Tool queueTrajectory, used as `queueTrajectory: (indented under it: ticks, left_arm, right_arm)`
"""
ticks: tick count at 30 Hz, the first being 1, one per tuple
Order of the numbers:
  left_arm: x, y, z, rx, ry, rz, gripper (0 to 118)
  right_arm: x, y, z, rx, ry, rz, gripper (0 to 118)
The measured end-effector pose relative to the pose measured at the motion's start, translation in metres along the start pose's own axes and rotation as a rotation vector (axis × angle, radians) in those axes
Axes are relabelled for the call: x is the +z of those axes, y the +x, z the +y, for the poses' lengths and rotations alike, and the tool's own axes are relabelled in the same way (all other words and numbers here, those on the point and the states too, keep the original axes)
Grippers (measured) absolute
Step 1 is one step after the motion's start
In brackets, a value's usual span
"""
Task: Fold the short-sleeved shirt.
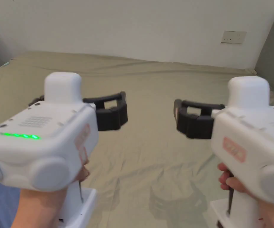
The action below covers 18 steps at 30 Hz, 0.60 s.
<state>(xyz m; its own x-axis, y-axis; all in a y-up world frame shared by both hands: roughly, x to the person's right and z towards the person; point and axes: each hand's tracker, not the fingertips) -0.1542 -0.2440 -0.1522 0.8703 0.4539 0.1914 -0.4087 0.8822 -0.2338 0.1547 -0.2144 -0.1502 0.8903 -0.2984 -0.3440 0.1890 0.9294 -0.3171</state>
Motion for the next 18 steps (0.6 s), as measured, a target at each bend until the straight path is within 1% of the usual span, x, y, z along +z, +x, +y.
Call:
queueTrajectory:
  ticks: [1,2,3,4,5,6,7,9,11,15,18]
  left_arm:
    - [-0.003,-0.003,-0.001,-0.032,0.003,0.019,118]
    - [-0.003,0.001,-0.004,-0.126,0.046,0.068,118]
    - [0.000,0.010,-0.011,-0.251,0.129,0.141,118]
    - [0.003,0.021,-0.020,-0.381,0.217,0.219,118]
    - [0.005,0.028,-0.024,-0.471,0.274,0.273,118]
    - [0.006,0.030,-0.026,-0.517,0.302,0.283,118]
    - [0.008,0.033,-0.028,-0.547,0.318,0.278,118]
    - [0.011,0.042,-0.032,-0.576,0.338,0.263,118]
    - [0.010,0.046,-0.031,-0.574,0.331,0.257,118]
    - [0.007,0.052,-0.028,-0.587,0.287,0.243,118]
    - [0.006,0.053,-0.029,-0.581,0.273,0.240,118]
  right_arm:
    - [-0.005,0.013,-0.009,-0.062,0.013,0.038,118]
    - [-0.004,0.012,-0.012,-0.019,0.049,-0.001,118]
    - [-0.002,0.007,-0.014,0.045,0.086,-0.071,118]
    - [-0.001,-0.004,-0.020,0.179,0.143,-0.182,118]
    - [-0.001,-0.011,-0.024,0.271,0.181,-0.252,118]
    - [-0.001,-0.015,-0.026,0.328,0.202,-0.283,118]
    - [-0.001,-0.017,-0.026,0.365,0.209,-0.291,118]
    - [-0.002,-0.025,-0.029,0.378,0.223,-0.287,118]
    - [-0.001,-0.028,-0.031,0.380,0.234,-0.288,118]
    - [-0.002,-0.035,-0.033,0.449,0.257,-0.343,118]
    - [-0.002,-0.037,-0.032,0.470,0.240,-0.346,118]
